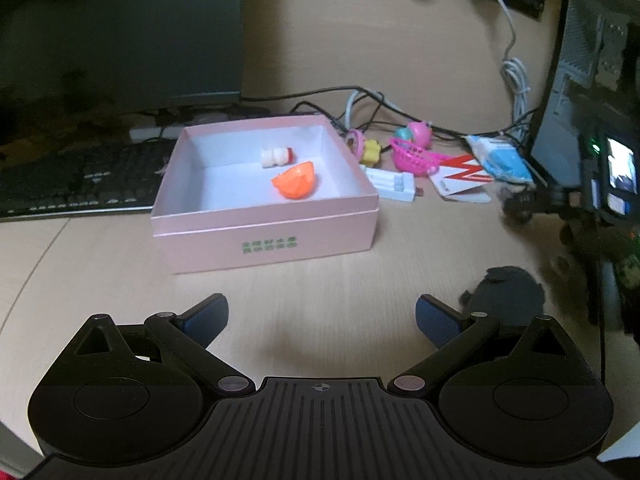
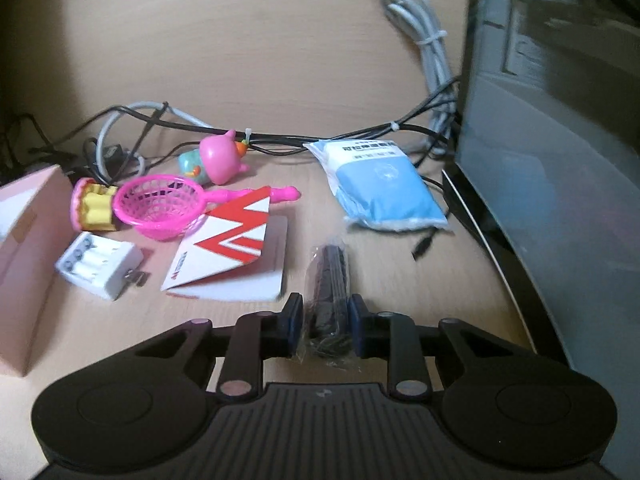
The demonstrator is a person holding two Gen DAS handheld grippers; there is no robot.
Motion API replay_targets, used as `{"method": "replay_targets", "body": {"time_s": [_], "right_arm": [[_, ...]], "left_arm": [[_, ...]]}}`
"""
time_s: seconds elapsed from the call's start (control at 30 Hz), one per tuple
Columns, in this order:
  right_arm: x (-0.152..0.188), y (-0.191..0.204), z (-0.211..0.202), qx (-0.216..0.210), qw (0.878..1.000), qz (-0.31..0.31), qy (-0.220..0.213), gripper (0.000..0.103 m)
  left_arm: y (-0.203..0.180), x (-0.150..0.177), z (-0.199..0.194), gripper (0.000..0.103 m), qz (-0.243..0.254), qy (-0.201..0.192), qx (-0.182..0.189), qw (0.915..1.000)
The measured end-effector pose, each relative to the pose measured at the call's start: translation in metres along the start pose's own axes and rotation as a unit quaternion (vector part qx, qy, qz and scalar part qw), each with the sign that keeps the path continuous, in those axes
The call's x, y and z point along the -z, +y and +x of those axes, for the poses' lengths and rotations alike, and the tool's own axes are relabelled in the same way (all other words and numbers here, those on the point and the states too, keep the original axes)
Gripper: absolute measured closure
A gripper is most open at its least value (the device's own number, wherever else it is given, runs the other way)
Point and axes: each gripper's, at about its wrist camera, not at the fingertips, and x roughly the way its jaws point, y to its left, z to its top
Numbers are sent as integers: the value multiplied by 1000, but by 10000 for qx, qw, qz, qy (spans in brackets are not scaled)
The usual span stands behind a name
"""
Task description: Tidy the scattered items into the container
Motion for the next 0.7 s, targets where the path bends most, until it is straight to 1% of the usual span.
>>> {"method": "replay_targets", "body": {"time_s": [0.1,0.2,0.3,0.43,0.53,0.57,0.6,0.63,0.67,0.7], "right_arm": [[12,-3,-28,6,10000,-8,-5,80],[28,-3,-58,-85,9999,-62,66,80],[46,-5,-88,-217,9995,-175,157,80],[70,3,-121,-590,9964,-529,286,80],[86,11,-140,-1005,9899,-905,416,79],[91,13,-145,-1076,9874,-1080,435,78],[96,17,-149,-975,9858,-1306,401,72],[100,20,-151,-717,9851,-1524,355,66],[103,23,-153,-303,9833,-1780,242,54],[108,26,-154,229,9789,-2029,60,51]], "left_arm": [[0,-2,3,1,-25,86,179,9998],[0,-3,8,1,-30,182,342,9992],[-2,-2,10,1,76,167,472,9987],[-4,1,14,1,253,227,593,9977],[-4,4,17,1,279,292,708,9967],[-4,4,17,1,293,299,744,9963],[-4,4,17,1,311,293,768,9961],[-5,4,17,1,323,282,785,9960],[-5,3,17,1,337,268,810,9958],[-5,3,17,1,348,266,828,9956]]}}
